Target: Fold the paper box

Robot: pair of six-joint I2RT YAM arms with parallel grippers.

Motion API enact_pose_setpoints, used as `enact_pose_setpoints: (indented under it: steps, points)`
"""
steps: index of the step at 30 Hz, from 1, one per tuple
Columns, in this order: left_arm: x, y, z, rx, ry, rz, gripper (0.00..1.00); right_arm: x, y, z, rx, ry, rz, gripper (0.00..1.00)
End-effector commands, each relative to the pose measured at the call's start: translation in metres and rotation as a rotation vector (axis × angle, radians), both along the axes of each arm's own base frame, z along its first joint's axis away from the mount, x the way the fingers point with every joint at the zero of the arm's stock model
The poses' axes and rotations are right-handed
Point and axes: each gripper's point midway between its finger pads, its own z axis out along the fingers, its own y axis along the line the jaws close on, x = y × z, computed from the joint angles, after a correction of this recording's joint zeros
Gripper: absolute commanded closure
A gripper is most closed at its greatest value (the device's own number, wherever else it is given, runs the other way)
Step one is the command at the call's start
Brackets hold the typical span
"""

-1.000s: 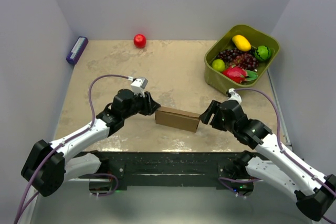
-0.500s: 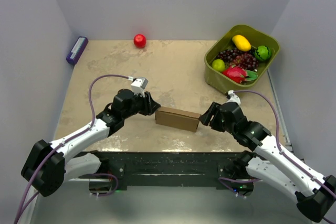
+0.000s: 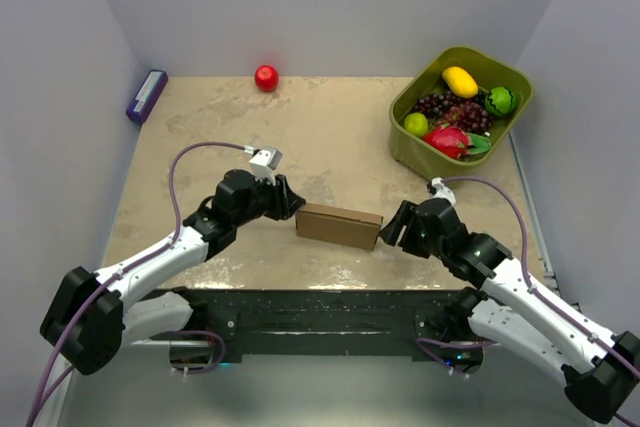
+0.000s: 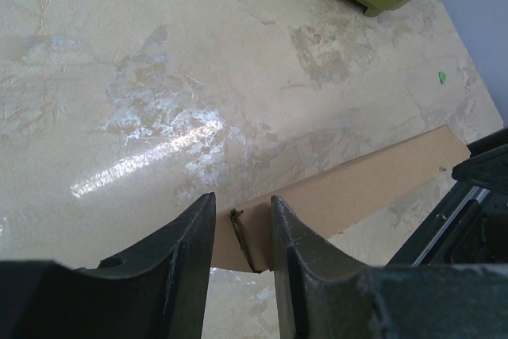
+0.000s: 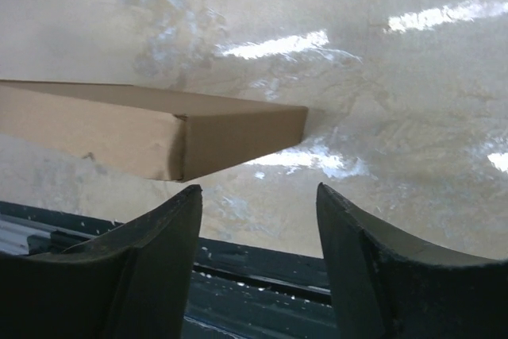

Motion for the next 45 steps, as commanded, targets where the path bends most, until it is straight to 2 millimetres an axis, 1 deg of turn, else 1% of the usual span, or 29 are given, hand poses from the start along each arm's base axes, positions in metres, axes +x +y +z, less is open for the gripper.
enact_pose_setpoints:
  steps: [1,2,3,4,5,7,11,17,21,22,24,25,27,28,31,34,35,36,37,39,40,41,42,43,44,45]
  points:
    - [-0.009,0.015,-0.028,0.11,0.07,0.005,0.62,-0.004,-0.005,0.005,-0.031,0.025,0.004,0.33]
    - [-0.009,0.016,-0.028,0.11,0.069,0.006,0.62,-0.002,-0.002,0.015,-0.012,0.009,0.008,0.32]
    - [-0.009,0.016,-0.028,0.11,0.07,0.006,0.62,0.0,0.001,0.019,-0.003,0.003,0.012,0.32]
    - [-0.009,0.016,-0.028,0.11,0.07,0.006,0.62,0.003,0.006,0.032,0.024,-0.02,0.017,0.31]
    - [-0.01,0.016,-0.028,0.111,0.071,0.006,0.62,0.005,0.009,0.04,0.041,-0.034,0.025,0.31]
    - [-0.01,0.017,-0.028,0.113,0.07,0.008,0.62,0.009,0.011,0.057,0.06,-0.07,0.026,0.3]
    - [-0.009,0.016,-0.027,0.113,0.066,0.008,0.62,0.018,0.009,0.065,0.022,-0.098,0.018,0.25]
    - [-0.009,0.016,-0.026,0.112,0.067,0.006,0.62,0.033,0.025,0.056,0.033,-0.103,0.042,0.24]
    - [-0.009,0.017,-0.026,0.114,0.065,0.008,0.62,0.035,0.026,0.039,0.008,-0.077,0.045,0.25]
    - [-0.009,0.017,-0.026,0.115,0.066,0.008,0.62,0.033,0.025,0.031,0.001,-0.064,0.041,0.26]
    - [-0.009,0.017,-0.026,0.113,0.066,0.009,0.62,0.031,0.022,0.024,-0.002,-0.053,0.032,0.28]
    - [-0.009,0.017,-0.027,0.117,0.067,0.01,0.62,0.029,0.02,0.017,-0.008,-0.041,0.025,0.3]
    - [-0.009,0.017,-0.025,0.114,0.063,0.008,0.62,0.026,0.018,0.011,-0.011,-0.032,0.02,0.35]
    - [-0.009,0.017,-0.025,0.114,0.063,0.008,0.62,0.023,0.016,0.005,-0.015,-0.019,0.019,0.36]
    - [-0.009,0.016,-0.024,0.113,0.061,0.004,0.62,0.017,0.013,-0.007,-0.017,0.008,0.018,0.43]
    - [-0.007,0.014,-0.021,0.105,0.054,0.003,0.62,0.013,0.009,-0.015,-0.025,0.018,0.007,0.51]
    - [-0.006,0.014,-0.018,0.099,0.047,0.005,0.62,0.012,0.008,-0.016,-0.026,0.017,0.006,0.57]
    - [-0.005,0.012,-0.015,0.093,0.043,0.005,0.62,0.012,0.007,-0.017,-0.028,0.021,0.004,0.59]
    - [-0.003,0.011,-0.012,0.088,0.037,0.004,0.59,0.011,0.007,-0.019,-0.03,0.025,0.005,0.6]
    - [0.002,0.007,0.0,0.071,0.014,0.005,0.57,0.01,0.006,-0.021,-0.035,0.03,0.004,0.61]
    - [0.004,0.005,0.004,0.066,0.007,0.002,0.55,0.01,0.006,-0.021,-0.036,0.029,0.002,0.62]
    - [0.009,0.003,0.015,0.053,-0.012,0.003,0.53,0.01,0.005,-0.022,-0.039,0.03,0.002,0.62]
    - [0.011,0.001,0.019,0.05,-0.021,0.004,0.5,0.01,0.005,-0.022,-0.04,0.03,0.001,0.62]
    - [0.014,0.001,0.024,0.048,-0.031,0.007,0.44,0.01,0.004,-0.024,-0.044,0.031,-0.001,0.62]
    - [0.018,-0.001,0.035,0.039,-0.052,0.007,0.41,0.01,0.004,-0.024,-0.044,0.031,-0.001,0.62]
    - [0.019,-0.002,0.039,0.04,-0.056,0.008,0.39,0.01,0.004,-0.024,-0.043,0.031,-0.002,0.62]
